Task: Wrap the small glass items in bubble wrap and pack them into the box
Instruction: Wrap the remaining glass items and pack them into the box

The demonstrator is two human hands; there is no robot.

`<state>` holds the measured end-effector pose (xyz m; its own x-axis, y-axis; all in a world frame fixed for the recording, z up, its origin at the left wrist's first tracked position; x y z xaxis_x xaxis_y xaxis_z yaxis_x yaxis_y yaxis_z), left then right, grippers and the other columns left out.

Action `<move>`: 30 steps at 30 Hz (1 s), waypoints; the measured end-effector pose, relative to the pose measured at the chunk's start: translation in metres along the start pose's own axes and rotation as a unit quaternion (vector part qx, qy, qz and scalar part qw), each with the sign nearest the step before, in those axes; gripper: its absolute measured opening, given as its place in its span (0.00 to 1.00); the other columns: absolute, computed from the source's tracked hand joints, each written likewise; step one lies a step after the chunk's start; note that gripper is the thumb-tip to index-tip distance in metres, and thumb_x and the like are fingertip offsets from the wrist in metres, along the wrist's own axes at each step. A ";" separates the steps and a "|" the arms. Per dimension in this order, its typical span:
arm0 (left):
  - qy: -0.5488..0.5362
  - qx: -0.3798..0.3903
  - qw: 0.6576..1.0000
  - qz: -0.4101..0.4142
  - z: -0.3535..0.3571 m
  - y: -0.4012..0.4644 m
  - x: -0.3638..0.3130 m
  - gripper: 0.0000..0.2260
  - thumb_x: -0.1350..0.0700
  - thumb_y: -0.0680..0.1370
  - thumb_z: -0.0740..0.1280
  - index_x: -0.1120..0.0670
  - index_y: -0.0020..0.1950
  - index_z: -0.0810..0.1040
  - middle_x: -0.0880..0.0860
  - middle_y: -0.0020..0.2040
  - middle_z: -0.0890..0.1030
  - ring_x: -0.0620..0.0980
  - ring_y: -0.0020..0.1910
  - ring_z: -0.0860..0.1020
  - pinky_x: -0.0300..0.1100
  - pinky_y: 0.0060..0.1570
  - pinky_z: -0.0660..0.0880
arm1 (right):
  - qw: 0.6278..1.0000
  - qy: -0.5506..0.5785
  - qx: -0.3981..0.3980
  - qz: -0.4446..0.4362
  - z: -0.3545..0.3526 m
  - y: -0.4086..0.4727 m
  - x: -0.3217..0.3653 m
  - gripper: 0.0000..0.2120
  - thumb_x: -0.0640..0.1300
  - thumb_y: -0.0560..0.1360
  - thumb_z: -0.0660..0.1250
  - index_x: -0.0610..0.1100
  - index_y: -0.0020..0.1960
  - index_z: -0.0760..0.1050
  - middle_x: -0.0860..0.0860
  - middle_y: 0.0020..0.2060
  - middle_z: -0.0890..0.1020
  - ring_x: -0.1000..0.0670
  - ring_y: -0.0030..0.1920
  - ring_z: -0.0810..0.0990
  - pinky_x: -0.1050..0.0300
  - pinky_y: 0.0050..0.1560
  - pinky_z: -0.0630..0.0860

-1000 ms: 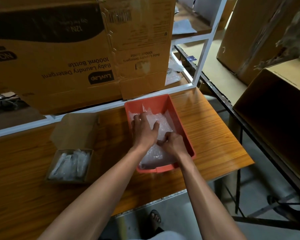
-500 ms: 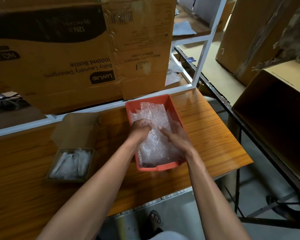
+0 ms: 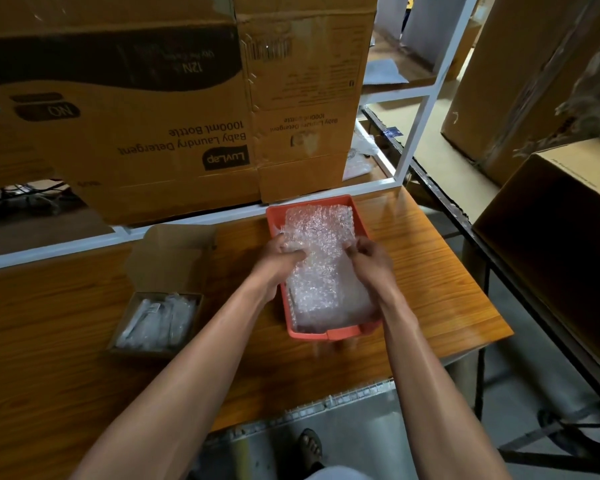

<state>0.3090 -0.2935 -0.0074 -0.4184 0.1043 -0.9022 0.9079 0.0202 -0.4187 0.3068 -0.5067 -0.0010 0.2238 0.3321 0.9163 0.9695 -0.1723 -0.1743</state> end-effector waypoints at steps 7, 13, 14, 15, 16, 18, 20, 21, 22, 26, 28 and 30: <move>-0.039 0.008 0.999 0.035 -0.009 -0.012 -0.013 0.49 0.50 0.71 0.83 0.49 0.84 0.56 0.51 0.74 0.73 0.53 0.72 0.74 0.57 0.74 0.71 | 0.986 0.133 0.103 -0.012 0.002 -0.015 0.032 0.12 0.48 0.87 0.63 0.42 0.63 0.80 0.50 0.54 0.88 0.48 0.54 0.87 0.46 0.58 0.80; -0.156 0.183 0.970 0.033 -0.018 -0.042 -0.023 0.26 0.52 0.79 0.75 0.55 0.76 0.74 0.56 0.68 0.83 0.57 0.66 0.82 0.57 0.69 0.76 | 0.943 0.264 0.202 -0.009 0.022 -0.043 0.066 0.14 0.42 0.87 0.60 0.41 0.70 0.76 0.41 0.63 0.84 0.38 0.63 0.84 0.41 0.63 0.81; -0.161 0.202 0.966 0.032 -0.023 -0.045 -0.023 0.23 0.53 0.81 0.73 0.56 0.75 0.75 0.57 0.68 0.83 0.58 0.67 0.81 0.59 0.69 0.75 | 0.938 0.273 0.211 -0.014 0.027 -0.047 0.072 0.14 0.42 0.88 0.59 0.40 0.71 0.75 0.41 0.64 0.84 0.38 0.63 0.84 0.41 0.64 0.81; -0.164 0.201 0.965 0.030 -0.030 -0.045 -0.022 0.22 0.54 0.81 0.73 0.56 0.74 0.76 0.57 0.68 0.83 0.58 0.67 0.81 0.60 0.70 0.75 | 0.935 0.280 0.218 -0.019 0.032 -0.050 0.077 0.15 0.42 0.88 0.59 0.40 0.71 0.74 0.41 0.64 0.84 0.38 0.63 0.84 0.41 0.63 0.81; -0.169 0.188 0.967 0.029 -0.040 -0.047 -0.023 0.21 0.55 0.81 0.73 0.57 0.73 0.77 0.57 0.67 0.83 0.58 0.67 0.81 0.61 0.71 0.74 | 0.934 0.282 0.219 -0.022 0.037 -0.054 0.082 0.15 0.41 0.88 0.59 0.40 0.71 0.74 0.41 0.63 0.84 0.40 0.62 0.84 0.42 0.62 0.82; -0.175 0.147 0.973 0.043 -0.062 -0.050 -0.026 0.20 0.57 0.79 0.74 0.57 0.71 0.78 0.56 0.65 0.84 0.57 0.66 0.82 0.61 0.72 0.73 | 0.946 0.250 0.205 -0.034 0.047 -0.058 0.088 0.12 0.40 0.87 0.60 0.41 0.67 0.76 0.48 0.53 0.86 0.48 0.49 0.86 0.50 0.52 0.82; -0.169 0.109 0.977 0.063 -0.086 -0.056 -0.030 0.19 0.59 0.78 0.74 0.56 0.69 0.79 0.54 0.63 0.85 0.55 0.64 0.82 0.57 0.70 0.74 | 0.960 0.202 0.184 -0.057 0.058 -0.062 0.096 0.09 0.40 0.86 0.63 0.41 0.64 0.77 0.54 0.41 0.81 0.55 0.38 0.77 0.60 0.42 0.74; -0.168 0.093 0.979 0.072 -0.098 -0.059 -0.031 0.21 0.59 0.77 0.75 0.56 0.69 0.79 0.54 0.63 0.86 0.55 0.64 0.83 0.56 0.69 0.75 | 0.963 0.190 0.180 -0.066 0.065 -0.064 0.100 0.10 0.40 0.85 0.66 0.40 0.65 0.76 0.54 0.41 0.80 0.56 0.38 0.76 0.61 0.41 0.74; -0.166 0.078 0.980 0.079 -0.110 -0.061 -0.031 0.24 0.58 0.75 0.76 0.56 0.70 0.78 0.54 0.63 0.85 0.54 0.63 0.83 0.55 0.67 0.75 | 0.964 0.186 0.179 -0.071 0.072 -0.067 0.103 0.11 0.39 0.84 0.67 0.39 0.65 0.76 0.53 0.42 0.82 0.55 0.40 0.77 0.61 0.42 0.75; -0.125 0.027 0.987 0.096 -0.151 -0.071 -0.027 0.27 0.55 0.75 0.78 0.55 0.73 0.76 0.52 0.67 0.82 0.50 0.63 0.83 0.46 0.57 0.79 | 0.962 0.188 0.182 -0.078 0.103 -0.078 0.116 0.09 0.36 0.81 0.71 0.38 0.60 0.78 0.48 0.45 0.83 0.51 0.46 0.80 0.56 0.49 0.76; -0.099 0.007 0.988 0.118 -0.168 -0.077 -0.025 0.20 0.58 0.77 0.77 0.55 0.68 0.80 0.50 0.64 0.83 0.45 0.58 0.84 0.39 0.52 0.81 | 0.964 0.174 0.179 -0.094 0.117 -0.083 0.120 0.04 0.36 0.80 0.73 0.39 0.53 0.79 0.46 0.42 0.80 0.49 0.45 0.76 0.52 0.51 0.73; -0.069 -0.004 0.987 0.148 -0.184 -0.085 -0.025 0.14 0.61 0.78 0.75 0.57 0.64 0.82 0.50 0.61 0.84 0.41 0.54 0.84 0.34 0.48 0.81 | 0.968 0.159 0.162 -0.111 0.126 -0.086 0.124 0.04 0.35 0.79 0.73 0.34 0.52 0.80 0.41 0.45 0.84 0.47 0.48 0.78 0.48 0.54 0.73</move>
<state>0.2474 -0.1144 0.0702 -0.1335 -0.0288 -0.9906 0.9908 0.0177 -0.1341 0.2641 -0.3339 0.0816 0.0137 0.0175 0.9998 0.9822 0.1873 -0.0167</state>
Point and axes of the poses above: each hand's wrist, its own y-axis towards the middle knuckle, its own z-axis out of the palm, x = y × z, the point moved 6 cm from there along y, towards the middle knuckle
